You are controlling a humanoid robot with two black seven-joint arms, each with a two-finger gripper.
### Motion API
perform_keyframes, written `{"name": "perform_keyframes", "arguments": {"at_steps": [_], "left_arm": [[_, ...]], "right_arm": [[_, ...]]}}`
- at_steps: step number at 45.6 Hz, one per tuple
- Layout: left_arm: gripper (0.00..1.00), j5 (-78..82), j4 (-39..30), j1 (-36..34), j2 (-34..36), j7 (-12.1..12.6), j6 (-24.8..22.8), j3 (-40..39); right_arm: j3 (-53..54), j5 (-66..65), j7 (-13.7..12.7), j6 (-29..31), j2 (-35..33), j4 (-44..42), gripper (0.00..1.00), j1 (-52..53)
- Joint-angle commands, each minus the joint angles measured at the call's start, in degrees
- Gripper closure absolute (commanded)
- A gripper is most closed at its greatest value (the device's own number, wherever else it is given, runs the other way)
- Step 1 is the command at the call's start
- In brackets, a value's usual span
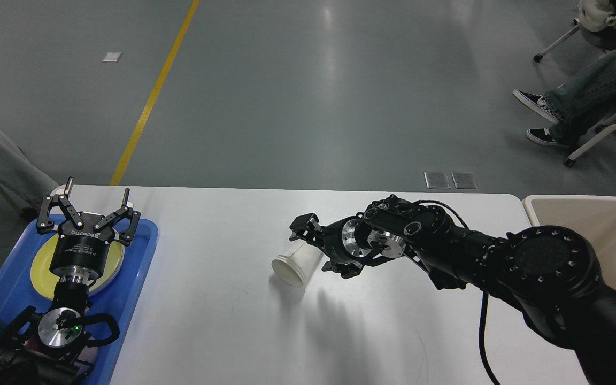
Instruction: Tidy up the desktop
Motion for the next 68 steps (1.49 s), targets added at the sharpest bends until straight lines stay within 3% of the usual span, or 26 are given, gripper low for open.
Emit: {"name": "perform_keyframes", "arguments": {"at_steps": [1,27,35,47,68], "left_arm": [[0.04,0.0,0.0,0.0,0.0,0.0,0.0,0.0],[0.04,0.0,0.0,0.0,0.0,0.0,0.0,0.0],[0.04,0.0,0.0,0.0,0.0,0.0,0.0,0.0],[0.04,0.0,0.0,0.0,0.0,0.0,0.0,0.0],[0.04,0.0,0.0,0.0,0.0,0.0,0.0,0.0]], "right_arm": [[0.5,0.1,0.2,-0.5,0.0,1.6,0.00,-0.3],[1.6,-0.2,0.4,-3.3,0.0,3.2,0.00,-2.1],[1.6,-0.2,0.8,-8.3,0.0,3.0,0.00,-4.6],[4.5,-0.2,12.5,-9.4,0.0,3.1,0.06,-6.9],[5.0,-0.8,12.9,-9.3,-0.1,3.2,0.06,-8.6]]}}
